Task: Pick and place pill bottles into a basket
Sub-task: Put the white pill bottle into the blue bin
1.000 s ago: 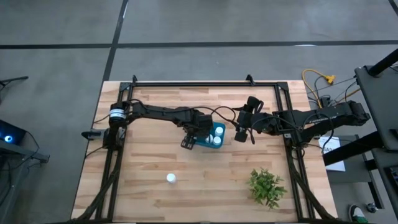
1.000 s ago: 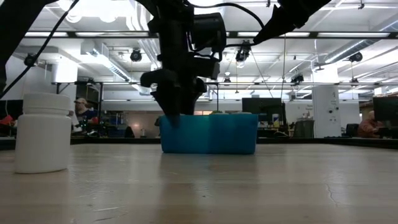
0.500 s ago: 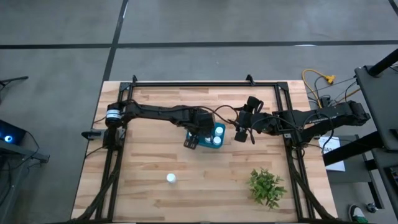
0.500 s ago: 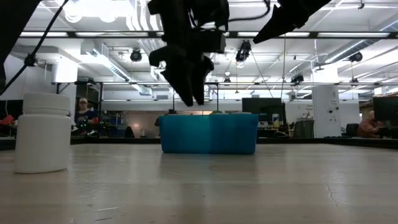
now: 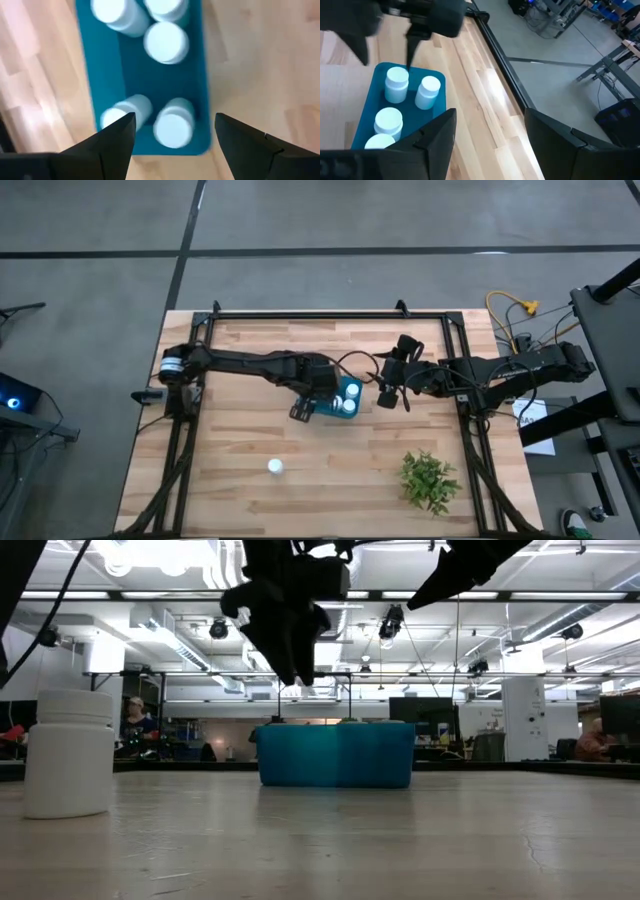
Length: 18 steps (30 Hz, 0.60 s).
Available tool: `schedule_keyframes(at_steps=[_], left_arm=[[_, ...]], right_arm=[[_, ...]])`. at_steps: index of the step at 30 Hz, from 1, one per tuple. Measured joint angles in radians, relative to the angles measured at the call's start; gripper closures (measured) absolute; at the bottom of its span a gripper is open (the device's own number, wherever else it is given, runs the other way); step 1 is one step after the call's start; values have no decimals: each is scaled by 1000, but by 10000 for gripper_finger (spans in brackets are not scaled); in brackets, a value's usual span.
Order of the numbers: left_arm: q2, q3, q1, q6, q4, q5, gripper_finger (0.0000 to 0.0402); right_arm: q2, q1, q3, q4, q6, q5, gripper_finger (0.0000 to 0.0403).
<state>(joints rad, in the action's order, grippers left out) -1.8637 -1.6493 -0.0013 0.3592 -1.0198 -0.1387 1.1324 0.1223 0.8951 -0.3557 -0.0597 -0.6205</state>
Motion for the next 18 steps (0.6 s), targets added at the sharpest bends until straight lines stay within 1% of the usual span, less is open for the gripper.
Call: schedule_keyframes(at_steps=[6, 11, 18], left_arm=[[8, 7, -53, -31, -24, -3, 148], [7, 40, -93, -52, -24, -39, 148], [7, 51, -155, -139, -85, -53, 148]], right_arm=[[0, 0, 0, 0, 0, 0, 177], [0, 0, 0, 0, 0, 0, 177], [0, 0, 0, 0, 3, 0, 177]])
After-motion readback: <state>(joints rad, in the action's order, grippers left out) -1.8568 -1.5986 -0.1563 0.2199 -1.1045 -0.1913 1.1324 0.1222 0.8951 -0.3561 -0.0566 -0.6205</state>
